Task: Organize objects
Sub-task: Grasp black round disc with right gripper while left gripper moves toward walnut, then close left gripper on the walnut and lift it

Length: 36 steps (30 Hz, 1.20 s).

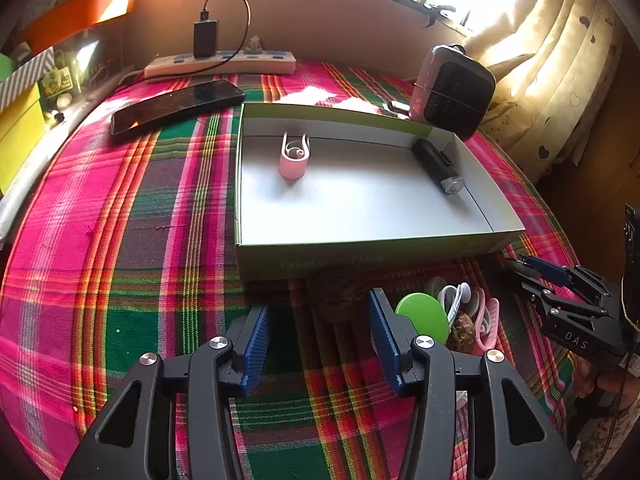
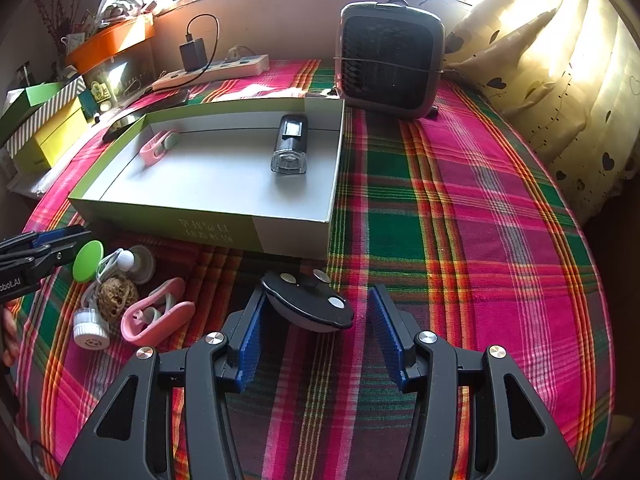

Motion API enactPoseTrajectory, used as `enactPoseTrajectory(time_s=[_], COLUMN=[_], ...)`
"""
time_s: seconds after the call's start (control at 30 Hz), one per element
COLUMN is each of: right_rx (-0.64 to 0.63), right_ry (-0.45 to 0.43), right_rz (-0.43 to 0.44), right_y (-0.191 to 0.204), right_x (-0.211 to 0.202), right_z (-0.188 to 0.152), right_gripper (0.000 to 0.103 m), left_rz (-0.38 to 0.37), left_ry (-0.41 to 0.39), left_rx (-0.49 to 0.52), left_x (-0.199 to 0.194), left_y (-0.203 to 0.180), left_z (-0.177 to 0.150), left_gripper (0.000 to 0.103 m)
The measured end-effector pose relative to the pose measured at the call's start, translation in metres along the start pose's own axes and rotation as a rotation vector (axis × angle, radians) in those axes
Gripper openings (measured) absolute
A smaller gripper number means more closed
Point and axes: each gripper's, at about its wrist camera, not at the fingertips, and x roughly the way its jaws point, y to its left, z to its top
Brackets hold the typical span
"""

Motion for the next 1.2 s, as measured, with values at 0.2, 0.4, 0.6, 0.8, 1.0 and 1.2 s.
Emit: enactPoseTrajectory(time_s=[0.2, 0.4, 0.6, 0.8, 1.0, 1.2], right_rx=[-0.006, -0.017, -0.014, -0.011, -0.006, -0.001], right_ry=[-0.006, -0.015, -0.017, -0.026, -0.031, -0.035], right_rz=[0.000, 0.007, 0.010, 0.008, 0.009, 0.010], right_y=[0.0010, 0.0037, 0.0032, 0.0025, 0.0021, 0.0012], right_x=[-0.0006, -0.0015, -0.0022, -0.0041, -0.0055, -0.0064], right_z=[-0.0006, -0.0008, -0.0016, -0.0020, -0.0021, -0.0028], right_gripper=[0.051, 0.043, 0.037, 0.030, 0.029, 0.029], left_rz=[0.017, 0.037, 0.064, 0.083, 0.090, 0.096], left_ry=[-0.002, -0.007, -0.013, -0.013, -0.016, -0.020], left_rx=[-0.027, -0.033, -0.035, -0.018, -0.017, -0.011], left_x=[0.0028, 0.0037, 0.0044, 0.0044, 0.0037, 0.0028], left_y=[0.0024, 0.0009, -0.0009, -0.0025, -0.0017, -0.0021], left_z=[0.0016, 0.0020, 0.0017, 0.0005, -0.0003, -0.0020], left_gripper=[0.047, 0.047, 0.044, 0.036, 0.028, 0.027])
